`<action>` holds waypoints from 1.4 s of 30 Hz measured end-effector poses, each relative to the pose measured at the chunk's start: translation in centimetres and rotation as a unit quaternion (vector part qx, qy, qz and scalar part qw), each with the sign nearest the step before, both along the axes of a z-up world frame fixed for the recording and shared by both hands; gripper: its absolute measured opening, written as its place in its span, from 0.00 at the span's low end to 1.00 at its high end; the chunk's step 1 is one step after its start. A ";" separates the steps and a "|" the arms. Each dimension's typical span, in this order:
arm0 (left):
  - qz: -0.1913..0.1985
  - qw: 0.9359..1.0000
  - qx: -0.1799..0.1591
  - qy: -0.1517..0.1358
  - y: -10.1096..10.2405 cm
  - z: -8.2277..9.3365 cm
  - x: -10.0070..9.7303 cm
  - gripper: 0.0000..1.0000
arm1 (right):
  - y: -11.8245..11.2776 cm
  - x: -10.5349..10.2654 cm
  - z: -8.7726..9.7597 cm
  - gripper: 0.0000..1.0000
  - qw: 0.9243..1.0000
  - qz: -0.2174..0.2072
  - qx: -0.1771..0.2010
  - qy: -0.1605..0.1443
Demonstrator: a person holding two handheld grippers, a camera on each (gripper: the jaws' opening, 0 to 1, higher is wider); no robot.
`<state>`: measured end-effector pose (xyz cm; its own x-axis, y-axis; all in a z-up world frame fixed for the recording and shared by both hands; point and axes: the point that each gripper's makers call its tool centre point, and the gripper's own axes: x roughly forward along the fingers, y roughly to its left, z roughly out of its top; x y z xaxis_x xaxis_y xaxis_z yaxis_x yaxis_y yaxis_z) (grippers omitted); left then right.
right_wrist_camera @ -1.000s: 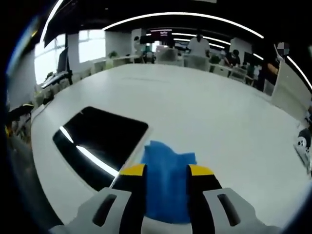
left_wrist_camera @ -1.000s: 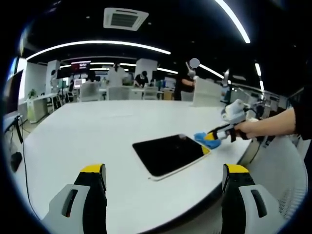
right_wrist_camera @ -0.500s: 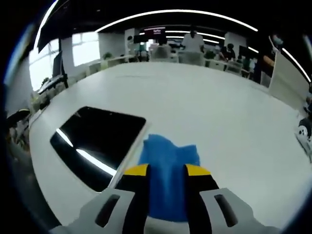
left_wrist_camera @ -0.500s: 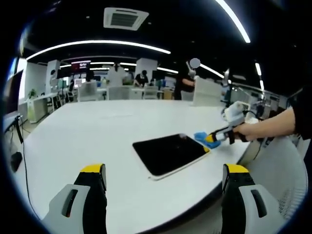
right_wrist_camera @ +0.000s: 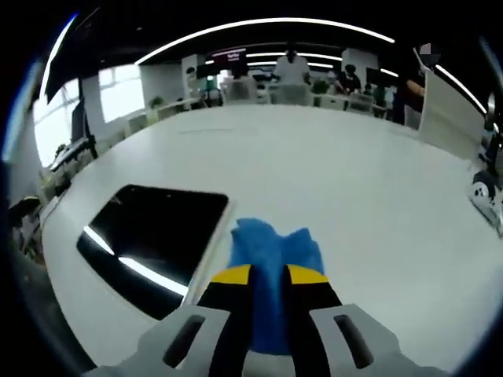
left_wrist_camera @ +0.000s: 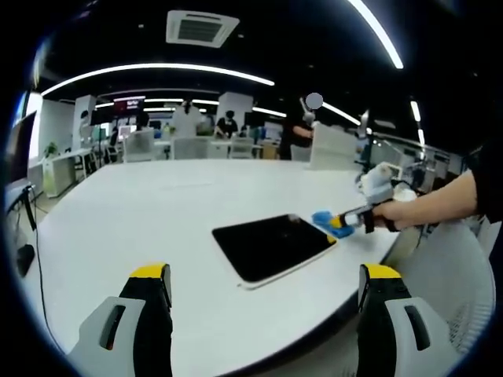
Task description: Wipe the mirror surface with the cleaning cloth until all visible marks leave the cleaned area.
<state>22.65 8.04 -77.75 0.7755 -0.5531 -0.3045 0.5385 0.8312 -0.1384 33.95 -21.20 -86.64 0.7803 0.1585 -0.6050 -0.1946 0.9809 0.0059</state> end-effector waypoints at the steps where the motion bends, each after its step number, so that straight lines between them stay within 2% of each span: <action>1: 0.000 1.000 0.000 0.000 0.0 0.0 0.0 0.99 | 0.1 0.0 0.0 0.05 1.000 -0.004 0.005 0.003; 2: 0.000 1.000 -0.001 0.000 0.0 0.0 0.0 0.99 | 0.2 -0.1 0.0 0.02 1.000 -0.006 0.010 0.006; 5: 0.001 1.000 -0.003 0.006 0.0 -0.1 -0.1 0.92 | 0.1 -0.1 -0.1 0.02 1.000 -0.016 0.012 0.007; 11: -0.005 1.000 -0.003 -0.004 -0.2 0.2 -0.1 0.98 | 0.1 -0.1 -0.1 0.01 0.999 -0.043 0.020 0.006; 15: -0.002 1.000 -0.005 -0.011 -0.1 0.4 0.0 0.99 | -0.1 0.6 -0.1 0.01 0.999 -0.032 0.007 0.029; 19: -0.005 1.000 -0.003 -0.015 -0.2 0.5 0.0 0.99 | 0.9 1.7 1.8 0.01 0.999 -0.025 0.025 0.018; 23: -0.008 1.000 -0.002 -0.012 -0.2 0.4 0.0 0.99 | 2.0 3.2 3.6 0.01 0.999 -0.021 0.027 0.002; 26: -0.007 1.000 -0.002 -0.010 -0.2 0.3 -0.1 0.99 | 3.1 4.1 3.9 0.01 1.000 -0.010 0.024 0.000; 27: -0.006 1.000 -0.002 -0.010 -0.1 0.3 -0.1 0.99 | 3.6 4.4 3.9 0.01 1.000 -0.004 0.020 -0.001; 29: -0.005 1.000 -0.002 -0.009 -0.1 0.3 -0.2 0.99 | 3.2 5.1 3.5 0.01 1.000 0.000 0.013 0.001; 30: -0.006 1.000 -0.002 -0.008 -0.1 0.3 -0.2 0.99 | 3.4 5.3 3.6 0.01 1.000 0.002 -0.017 -0.004; 35: -0.006 1.000 -0.001 -0.006 -0.2 0.2 -0.2 0.99 | 6.0 5.5 2.3 0.01 0.999 0.033 -0.041 0.012; 40: -0.002 1.000 -0.002 -0.007 -0.1 0.3 -0.1 0.99 | 7.2 5.5 1.1 0.01 0.996 0.056 -0.063 0.027; 42: 0.000 1.000 -0.004 -0.008 0.0 0.3 -0.1 0.99 | 7.7 4.4 1.1 0.01 0.994 0.065 -0.075 0.035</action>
